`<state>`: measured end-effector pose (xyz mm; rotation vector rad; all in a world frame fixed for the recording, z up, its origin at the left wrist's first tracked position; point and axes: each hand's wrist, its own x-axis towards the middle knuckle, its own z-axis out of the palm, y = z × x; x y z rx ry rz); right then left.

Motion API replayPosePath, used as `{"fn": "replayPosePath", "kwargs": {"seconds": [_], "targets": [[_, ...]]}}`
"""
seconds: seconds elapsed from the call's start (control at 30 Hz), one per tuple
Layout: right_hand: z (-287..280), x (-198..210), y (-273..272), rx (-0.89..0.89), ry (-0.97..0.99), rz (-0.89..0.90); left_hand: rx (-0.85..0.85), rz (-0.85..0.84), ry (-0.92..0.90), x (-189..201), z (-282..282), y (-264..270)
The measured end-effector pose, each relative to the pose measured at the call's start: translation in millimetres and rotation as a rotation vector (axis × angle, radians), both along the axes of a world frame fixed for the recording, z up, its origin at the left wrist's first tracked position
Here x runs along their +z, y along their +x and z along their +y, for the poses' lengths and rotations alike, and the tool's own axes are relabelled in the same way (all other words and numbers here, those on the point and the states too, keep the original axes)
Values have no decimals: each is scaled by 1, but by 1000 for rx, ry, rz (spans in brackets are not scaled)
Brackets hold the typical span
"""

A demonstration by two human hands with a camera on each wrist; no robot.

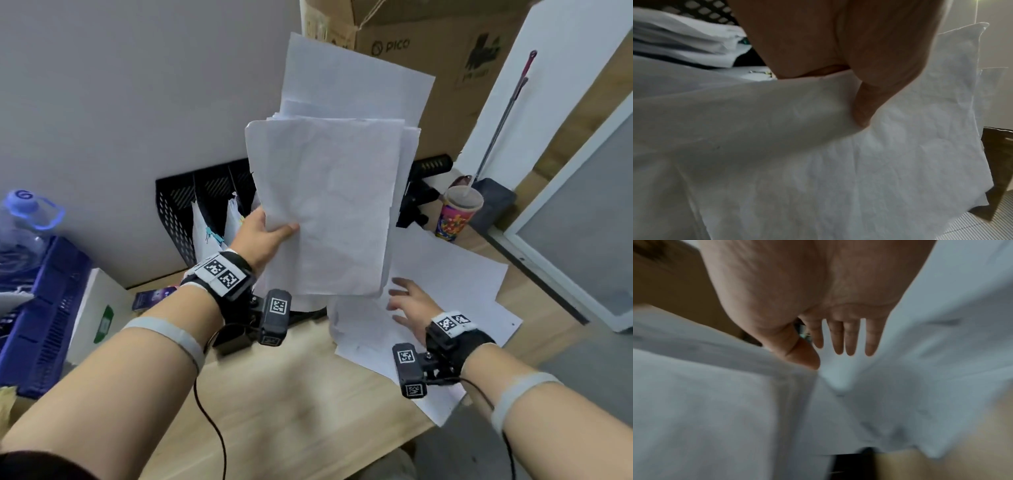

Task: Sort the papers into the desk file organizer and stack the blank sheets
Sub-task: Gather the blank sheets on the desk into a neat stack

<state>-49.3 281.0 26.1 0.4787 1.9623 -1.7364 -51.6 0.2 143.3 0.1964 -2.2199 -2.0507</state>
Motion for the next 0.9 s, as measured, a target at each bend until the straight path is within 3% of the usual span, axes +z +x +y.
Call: {"fn": "replayPosePath", "kwargs": {"seconds": [0.17,0.33,0.6,0.73,0.9], "targets": [[14,69,-31,-76,-281,281,-109,15,59,9,40,-15],[52,108,-44,-129,-232,347,-222,70,93,26,84,-33],[113,117,-67,-279,-193,517,-394,52,113,35,137,-67],[136,107,-74,-298,-74,550,-332,-41,162,0,158,-76],[152,67,-76,-286,113,465,-213,-134,212,-52,182,-82]]}}
